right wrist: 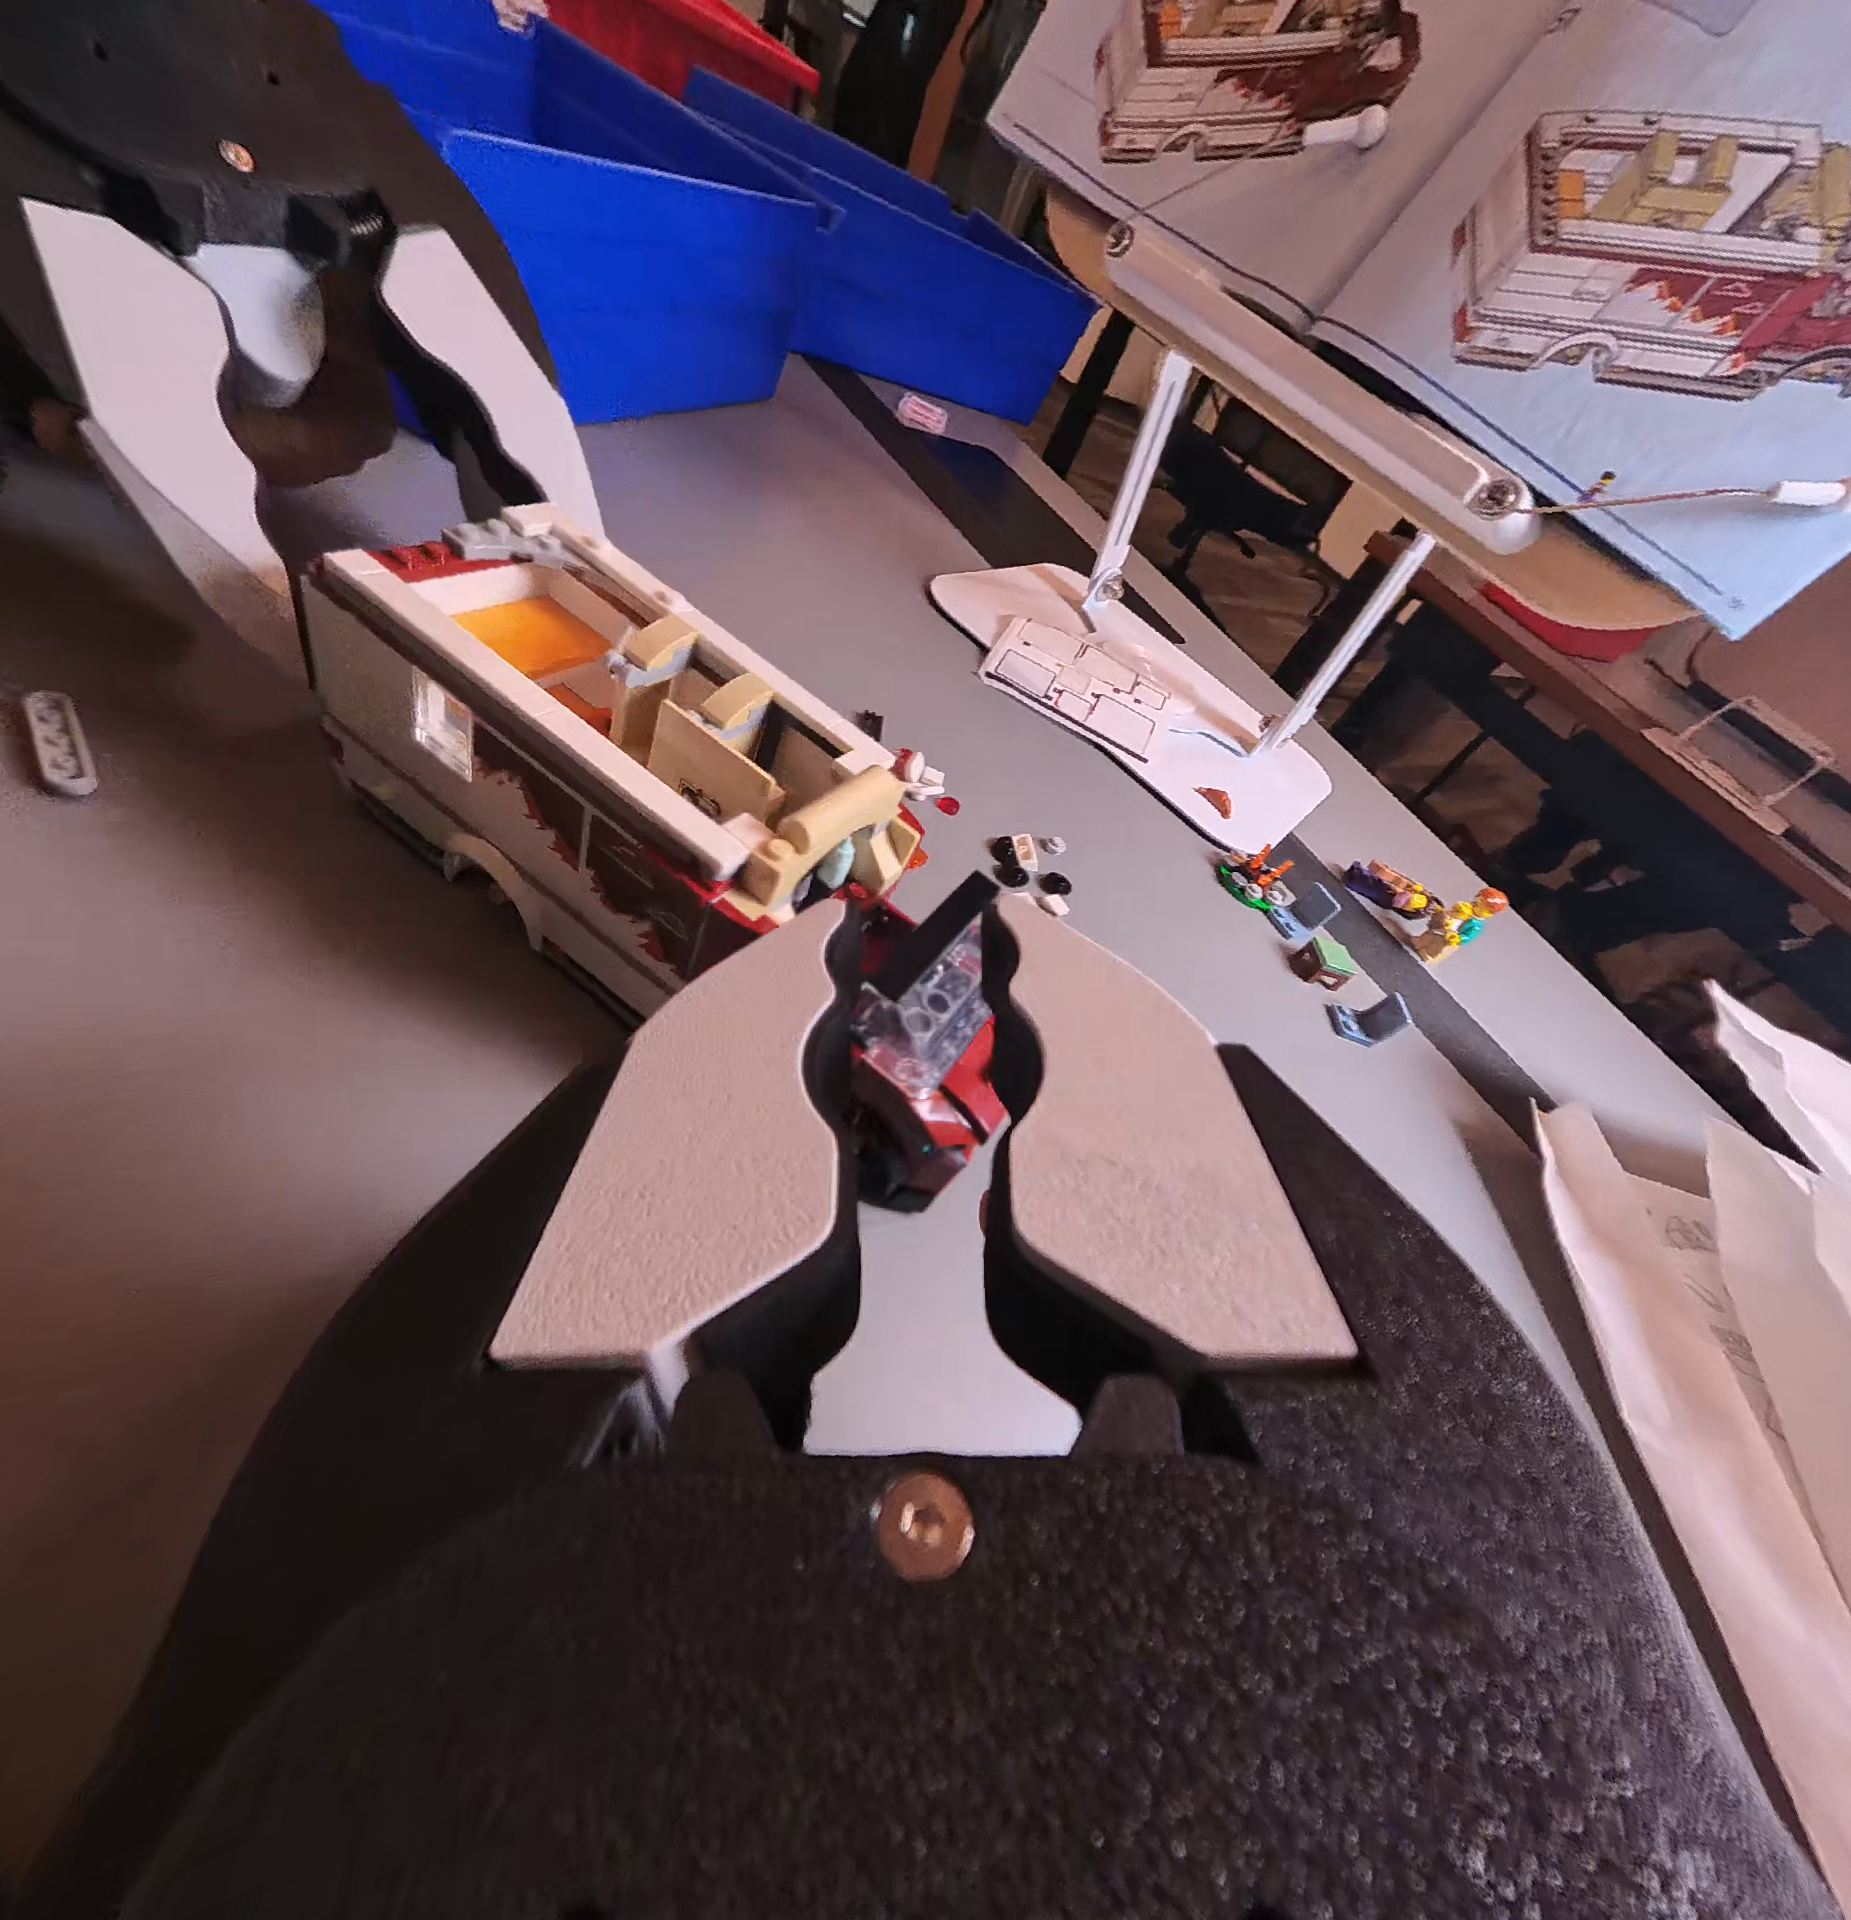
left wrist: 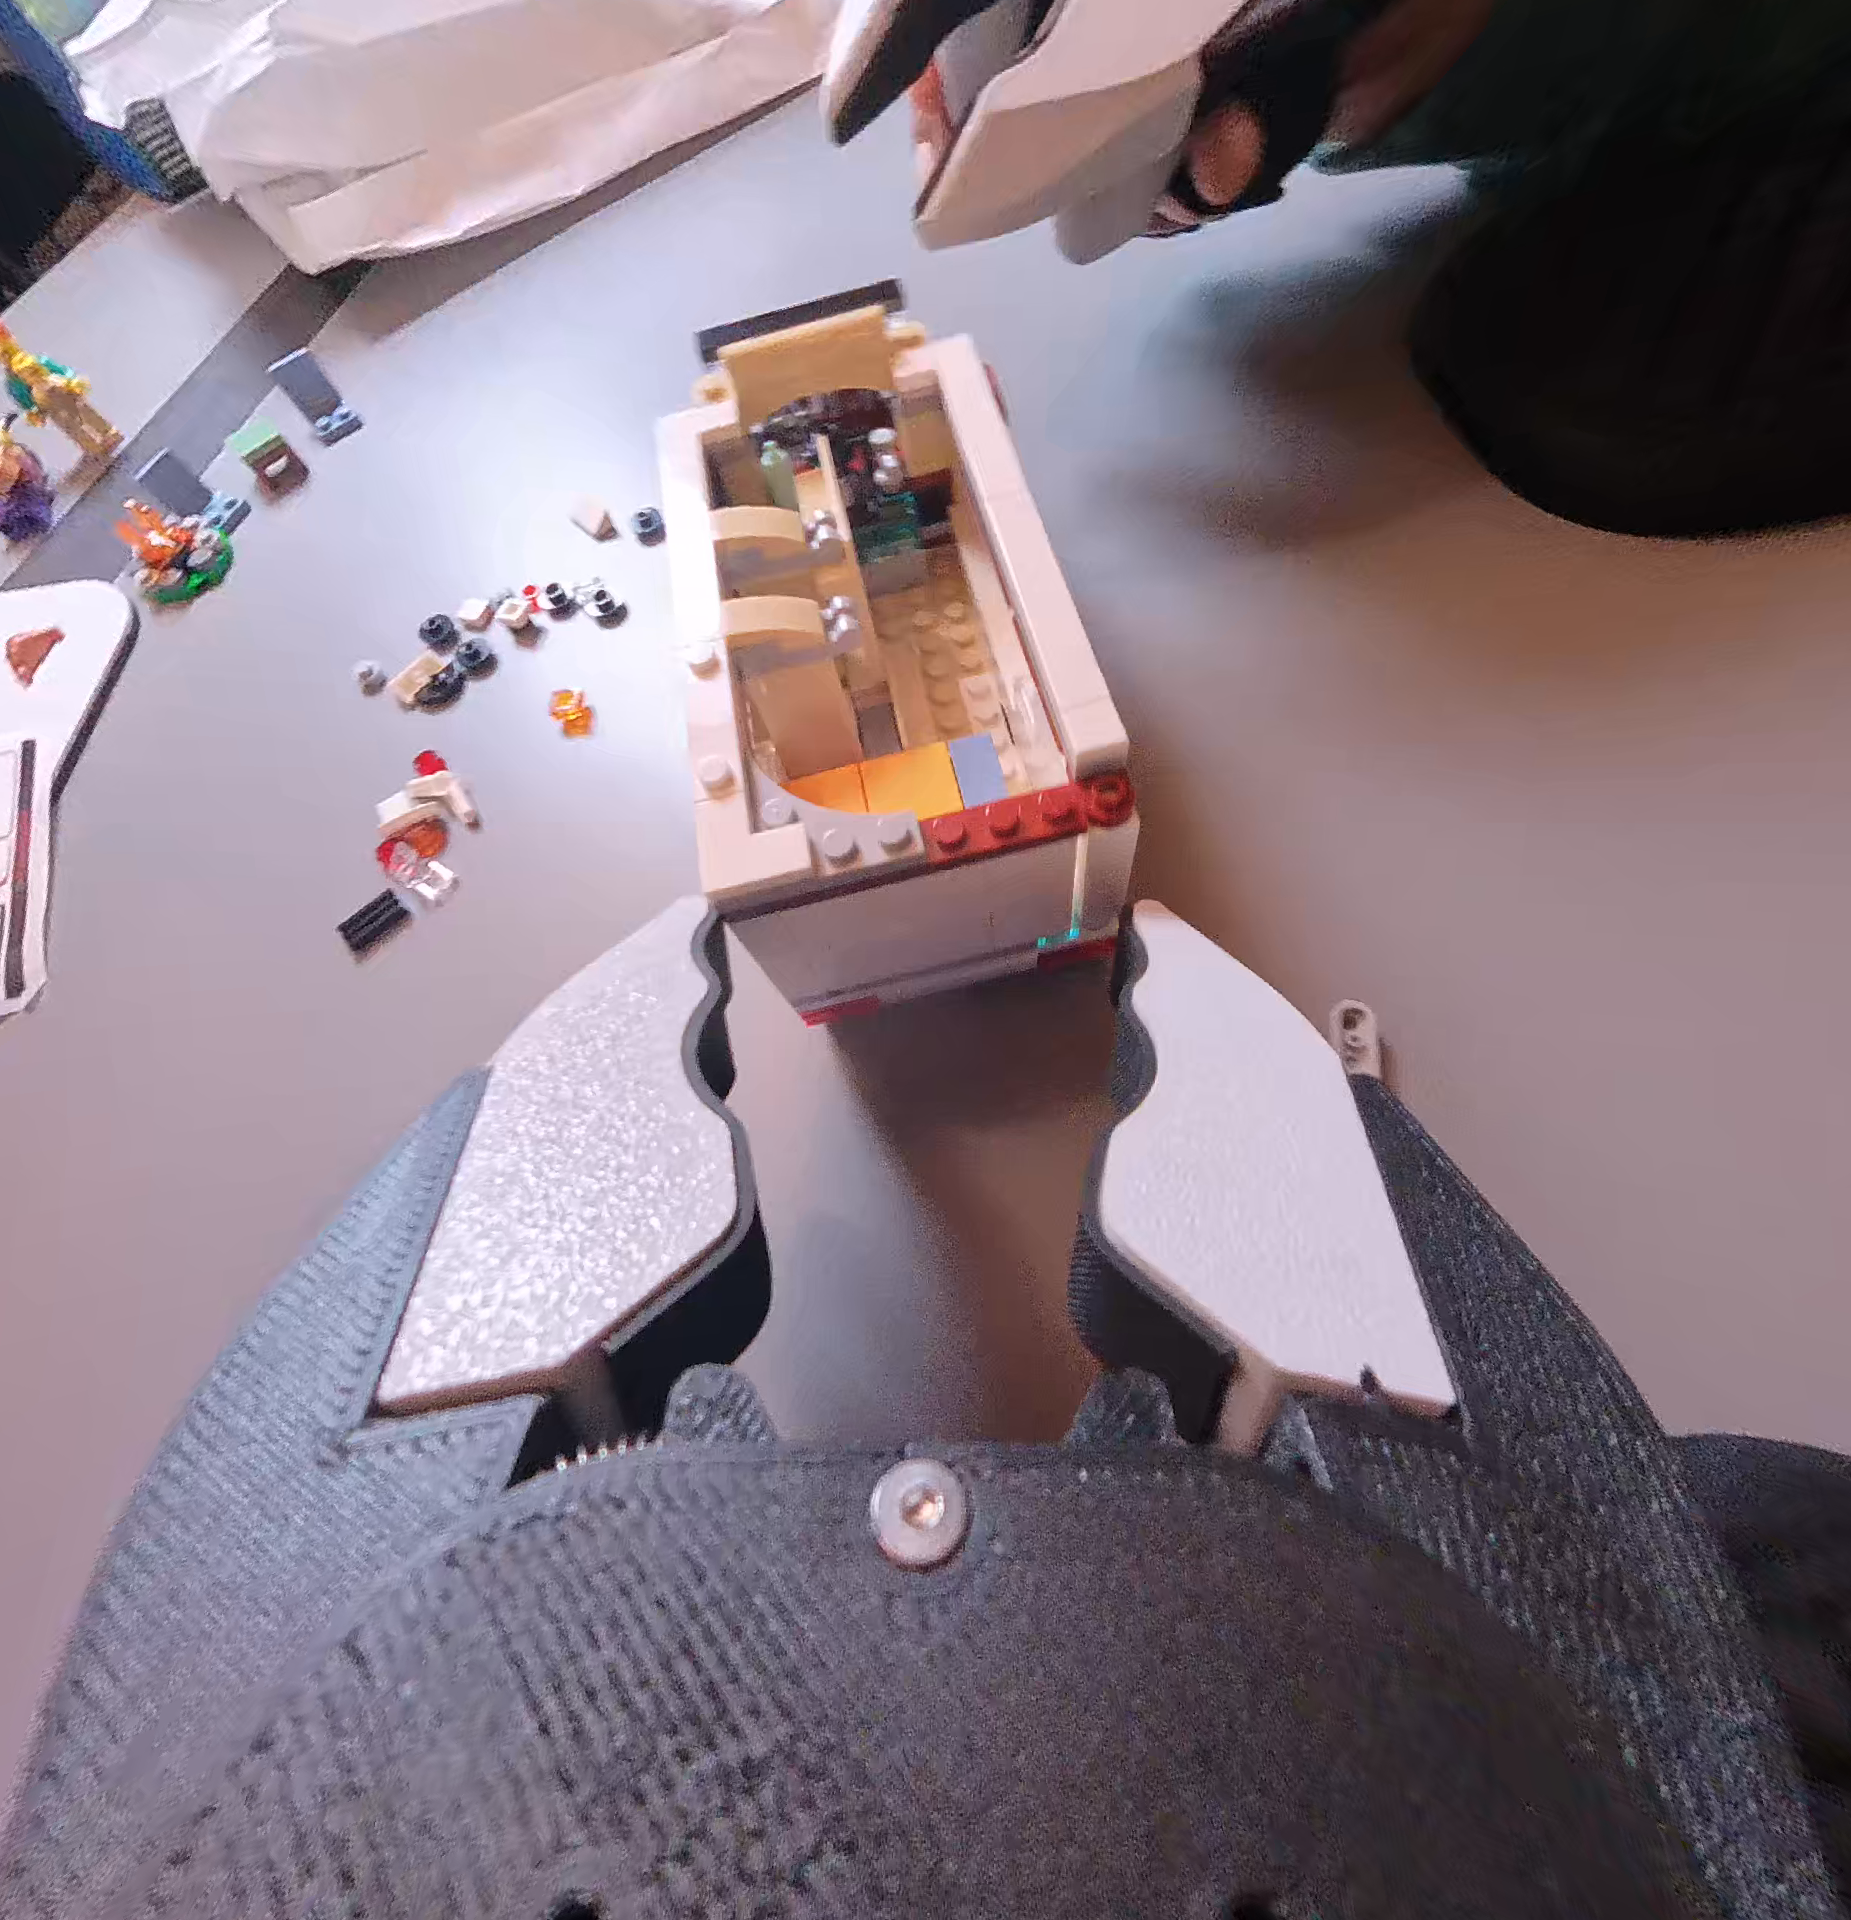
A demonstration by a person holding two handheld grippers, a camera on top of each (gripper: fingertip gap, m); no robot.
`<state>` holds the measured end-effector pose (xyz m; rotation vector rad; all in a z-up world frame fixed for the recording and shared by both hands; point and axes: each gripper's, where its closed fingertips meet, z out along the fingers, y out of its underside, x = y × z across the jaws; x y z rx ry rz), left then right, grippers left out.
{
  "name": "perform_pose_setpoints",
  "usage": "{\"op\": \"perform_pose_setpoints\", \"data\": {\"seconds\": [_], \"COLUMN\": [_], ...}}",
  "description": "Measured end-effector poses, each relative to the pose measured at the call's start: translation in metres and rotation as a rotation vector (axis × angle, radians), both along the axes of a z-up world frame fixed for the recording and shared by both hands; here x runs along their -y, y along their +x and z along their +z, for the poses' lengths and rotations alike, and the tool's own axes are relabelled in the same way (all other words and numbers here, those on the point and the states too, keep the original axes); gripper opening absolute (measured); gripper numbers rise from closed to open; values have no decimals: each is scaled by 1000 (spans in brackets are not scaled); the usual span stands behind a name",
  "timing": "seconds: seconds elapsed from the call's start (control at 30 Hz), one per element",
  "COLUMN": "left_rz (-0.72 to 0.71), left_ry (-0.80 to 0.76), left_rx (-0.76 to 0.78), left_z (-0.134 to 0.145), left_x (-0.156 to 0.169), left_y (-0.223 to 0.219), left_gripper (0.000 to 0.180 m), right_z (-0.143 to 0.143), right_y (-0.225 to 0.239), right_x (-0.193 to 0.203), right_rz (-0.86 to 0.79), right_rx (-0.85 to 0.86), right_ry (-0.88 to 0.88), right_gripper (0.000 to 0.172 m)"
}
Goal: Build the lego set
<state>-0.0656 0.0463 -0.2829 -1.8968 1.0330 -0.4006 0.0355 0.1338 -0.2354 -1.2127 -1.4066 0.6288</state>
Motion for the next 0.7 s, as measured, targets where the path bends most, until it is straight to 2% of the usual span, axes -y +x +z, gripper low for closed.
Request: {"op": "perform_pose_setpoints", "data": {"seconds": [0.1,0.2,0.4,0.53,0.6,0.7], "left_rz": [-4,-7,-6,-26,-14,87], "left_ry": [23,53,59,65,112,250], "left_rx": [-15,2,36,68,164,345], "left_z": [-2,3,3,10,31,76], "left_x": [7,7,6,9,7,-2], "left_y": [5,8,12,12,10,-7], "left_gripper": [62,43,42,46,51,46], "right_z": [-3,-9,-17,-8,6,32], "right_y": [-2,-3,-6,-6,-7,-14], "right_x": [6,6,5,4,1,-11], "right_rz": [33,35,25,20,11,-28], "right_rx": [15,38,66,9,-74,-174], "right_ry": [-2,-7,-14,-54,-108,-133], "right_gripper": [22,22,22,22,22,22]}}
